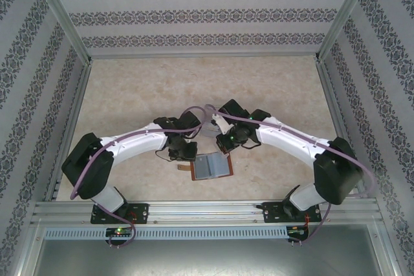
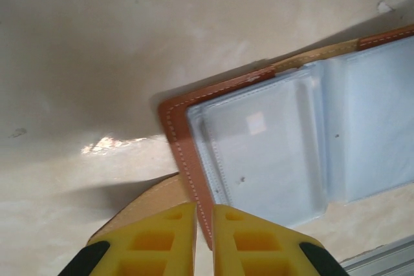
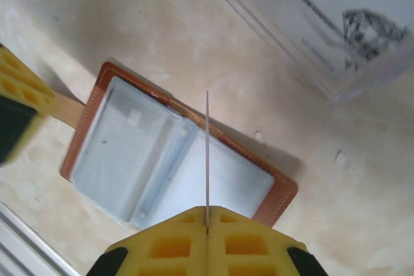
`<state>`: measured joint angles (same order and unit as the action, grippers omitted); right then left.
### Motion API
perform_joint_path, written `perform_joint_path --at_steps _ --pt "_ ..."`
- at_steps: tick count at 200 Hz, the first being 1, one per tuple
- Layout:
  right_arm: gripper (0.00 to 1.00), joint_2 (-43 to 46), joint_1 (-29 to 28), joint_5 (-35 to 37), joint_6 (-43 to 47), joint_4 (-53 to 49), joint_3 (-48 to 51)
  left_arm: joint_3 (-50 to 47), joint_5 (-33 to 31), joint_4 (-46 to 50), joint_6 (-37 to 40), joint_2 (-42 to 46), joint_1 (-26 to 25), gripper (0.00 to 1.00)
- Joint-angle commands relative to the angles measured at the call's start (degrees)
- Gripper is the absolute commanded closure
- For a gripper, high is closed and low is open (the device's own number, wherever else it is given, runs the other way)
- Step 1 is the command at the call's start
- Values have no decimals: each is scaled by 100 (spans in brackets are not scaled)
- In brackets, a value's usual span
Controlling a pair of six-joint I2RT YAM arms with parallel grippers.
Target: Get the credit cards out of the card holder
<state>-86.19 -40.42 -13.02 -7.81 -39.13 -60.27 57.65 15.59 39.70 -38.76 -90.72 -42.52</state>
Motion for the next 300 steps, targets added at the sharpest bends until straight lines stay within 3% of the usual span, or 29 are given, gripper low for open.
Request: perform_joint_path --at_steps 1,51,77,151,300 --pt "95 -207 73 -161 1690 -498 -354 -260 -51 84 163 201 175 84" --pt "96 -387 192 -13 3708 -960 -883 -742 257 -228 143 471 507 84" --pt "97 -574 286 220 4264 -1189 -1306 -824 273 -292 120 494 549 84" --pt "96 -1648 625 543 4939 -2021 -2906 -802 282 -298 124 508 621 84" --pt "94 -3615 869 416 5451 -2974 -5291 -851 233 -143 189 627 921 84"
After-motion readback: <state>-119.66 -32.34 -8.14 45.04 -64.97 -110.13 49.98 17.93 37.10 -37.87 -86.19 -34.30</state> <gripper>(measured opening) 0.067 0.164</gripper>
